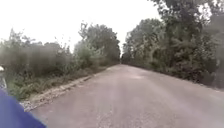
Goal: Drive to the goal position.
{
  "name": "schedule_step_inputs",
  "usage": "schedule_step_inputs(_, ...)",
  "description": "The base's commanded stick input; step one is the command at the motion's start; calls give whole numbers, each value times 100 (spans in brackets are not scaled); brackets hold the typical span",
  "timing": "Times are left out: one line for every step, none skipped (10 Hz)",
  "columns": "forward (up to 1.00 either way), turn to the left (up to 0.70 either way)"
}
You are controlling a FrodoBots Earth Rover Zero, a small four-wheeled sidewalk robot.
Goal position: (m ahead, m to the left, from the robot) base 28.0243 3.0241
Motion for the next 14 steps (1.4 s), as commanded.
schedule_step_inputs(70,0)
schedule_step_inputs(70,0)
schedule_step_inputs(70,0)
schedule_step_inputs(70,0)
schedule_step_inputs(70,0)
schedule_step_inputs(70,0)
schedule_step_inputs(70,0)
schedule_step_inputs(70,0)
schedule_step_inputs(70,0)
schedule_step_inputs(70,0)
schedule_step_inputs(70,0)
schedule_step_inputs(70,0)
schedule_step_inputs(70,0)
schedule_step_inputs(70,0)
